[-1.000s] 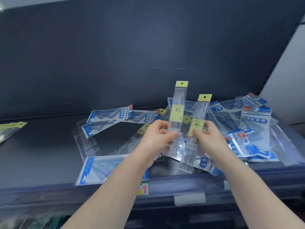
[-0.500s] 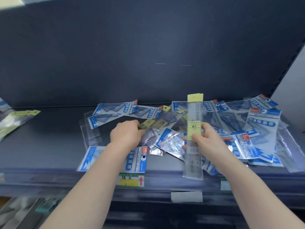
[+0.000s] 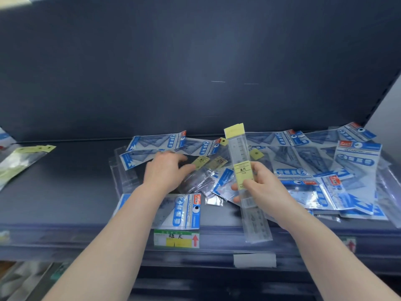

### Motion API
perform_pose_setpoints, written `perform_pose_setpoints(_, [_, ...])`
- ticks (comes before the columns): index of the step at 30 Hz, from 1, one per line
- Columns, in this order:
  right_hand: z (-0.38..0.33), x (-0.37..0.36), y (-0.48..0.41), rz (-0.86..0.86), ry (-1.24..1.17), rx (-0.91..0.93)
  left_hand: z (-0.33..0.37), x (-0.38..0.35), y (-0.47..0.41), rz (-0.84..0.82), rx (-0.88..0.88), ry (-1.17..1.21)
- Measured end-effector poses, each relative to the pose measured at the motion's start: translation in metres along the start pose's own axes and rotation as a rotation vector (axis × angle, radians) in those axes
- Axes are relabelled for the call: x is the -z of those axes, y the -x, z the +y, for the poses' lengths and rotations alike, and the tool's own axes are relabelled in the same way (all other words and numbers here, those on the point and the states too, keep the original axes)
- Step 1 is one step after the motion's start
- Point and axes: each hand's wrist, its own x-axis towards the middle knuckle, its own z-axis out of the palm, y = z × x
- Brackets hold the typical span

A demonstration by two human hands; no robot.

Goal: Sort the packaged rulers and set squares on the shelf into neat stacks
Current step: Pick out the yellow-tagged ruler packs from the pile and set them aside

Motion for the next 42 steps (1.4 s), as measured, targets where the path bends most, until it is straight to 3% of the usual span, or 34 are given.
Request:
perform_pose_setpoints(4, [-0.007,-0.012,-0.004,0.019,-0.007,-0.013,0.008,0.004,-0.003,-0.141,-0.134,-0.111])
perform_pose_setpoints(10, [-0.016,-0.022,-0.012,0.086,0.03,-0.012,-0.038,0.008,-0.022,-0.061,0.026,-0.254])
perform_pose_setpoints(13, [-0.019,-0.031,-0.019,0.119,-0.003,-0.042,-0.03,0.011,-0.024,-0.085,-0.124,0.065])
perform_pose_setpoints(16, [-0.022,-0.04,-0.023,0.138,0.001,-0.049,-0.021,0.004,-0.022,-0.283,-0.293,0.011])
perform_pose_setpoints(21, [-0.026,-0.045,-0.026,0.193,0.038,-0.057,-0.045,0.007,-0.043,-0.212,-0.139,-0.225])
perform_pose_setpoints(24, [-0.029,-0.053,-0.027,0.237,0.029,-0.06,-0.04,0.01,-0.047,-0.088,-0.207,-0.236])
perform_pose_setpoints(28, [-0.032,-0.066,-0.028,0.256,0.054,-0.046,-0.028,0.008,-0.047,-0.106,-0.208,-0.356])
perform_pose_setpoints(34, [-0.032,-0.073,-0.026,0.339,0.003,-0.059,-0.037,0.007,-0.043,-0.172,-0.386,-0.089])
perform_pose_setpoints(38, [-0.032,-0.084,-0.026,0.355,-0.026,-0.068,-0.04,0.008,-0.048,-0.178,-0.252,-0.044])
perform_pose_setpoints(42, [-0.032,-0.087,-0.025,0.355,-0.029,-0.062,-0.037,0.006,-0.049,-0.17,-0.229,-0.157])
